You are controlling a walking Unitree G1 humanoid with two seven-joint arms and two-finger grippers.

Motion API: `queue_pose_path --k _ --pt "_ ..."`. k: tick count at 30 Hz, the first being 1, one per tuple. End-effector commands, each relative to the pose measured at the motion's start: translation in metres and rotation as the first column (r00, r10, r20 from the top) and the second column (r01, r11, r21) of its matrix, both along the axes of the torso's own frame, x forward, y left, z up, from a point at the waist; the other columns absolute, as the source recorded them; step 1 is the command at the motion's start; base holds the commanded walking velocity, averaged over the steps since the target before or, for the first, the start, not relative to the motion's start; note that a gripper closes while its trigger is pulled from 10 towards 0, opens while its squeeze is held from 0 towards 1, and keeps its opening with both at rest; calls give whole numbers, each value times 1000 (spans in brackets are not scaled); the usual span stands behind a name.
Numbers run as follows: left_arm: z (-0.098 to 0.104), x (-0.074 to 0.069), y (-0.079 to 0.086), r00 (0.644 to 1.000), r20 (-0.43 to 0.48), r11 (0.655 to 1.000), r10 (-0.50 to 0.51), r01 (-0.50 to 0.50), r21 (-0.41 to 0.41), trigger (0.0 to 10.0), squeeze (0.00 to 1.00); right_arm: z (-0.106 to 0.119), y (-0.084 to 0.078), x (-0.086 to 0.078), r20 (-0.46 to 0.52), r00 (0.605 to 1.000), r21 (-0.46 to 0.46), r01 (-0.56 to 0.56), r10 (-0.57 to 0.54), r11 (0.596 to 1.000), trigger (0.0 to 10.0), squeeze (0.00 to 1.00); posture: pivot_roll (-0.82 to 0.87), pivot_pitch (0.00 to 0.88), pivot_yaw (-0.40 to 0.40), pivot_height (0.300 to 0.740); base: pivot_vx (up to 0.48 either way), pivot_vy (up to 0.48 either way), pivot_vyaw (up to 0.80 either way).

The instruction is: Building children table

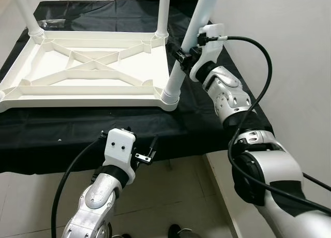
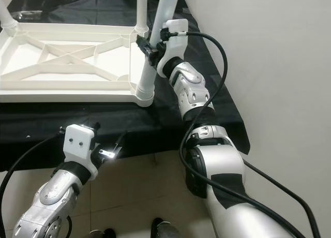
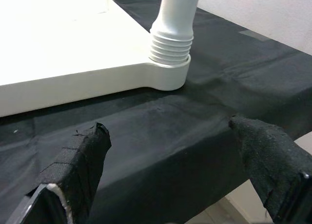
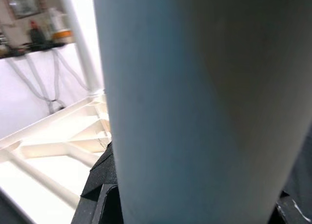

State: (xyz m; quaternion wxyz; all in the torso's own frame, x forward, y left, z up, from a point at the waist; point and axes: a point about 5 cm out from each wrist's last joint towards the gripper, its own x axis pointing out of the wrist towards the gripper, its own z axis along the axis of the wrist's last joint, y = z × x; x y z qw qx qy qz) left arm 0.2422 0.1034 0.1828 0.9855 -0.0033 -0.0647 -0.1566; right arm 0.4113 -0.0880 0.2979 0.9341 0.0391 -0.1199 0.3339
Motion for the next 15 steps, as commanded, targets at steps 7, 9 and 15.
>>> queue_pose_path --k 7,9,15 --pt "-1 -3 -1 1000 -3 1000 4 -4 9 10000 0 -79 15 -13 -310 918 -126 -298 248 946 10000 0 105 285 -74 740 0 0 0" --pt "1 -4 -2 1000 0 1000 0 0 5 10000 0 -78 21 -17 -308 892 -128 -384 331 915 10000 0 107 295 -77 740 0 0 0" --pt "2 -6 -4 1000 2 1000 -3 3 1 10000 0 -76 28 -19 -302 873 -151 -440 383 885 10000 0 110 308 -83 740 0 0 0"
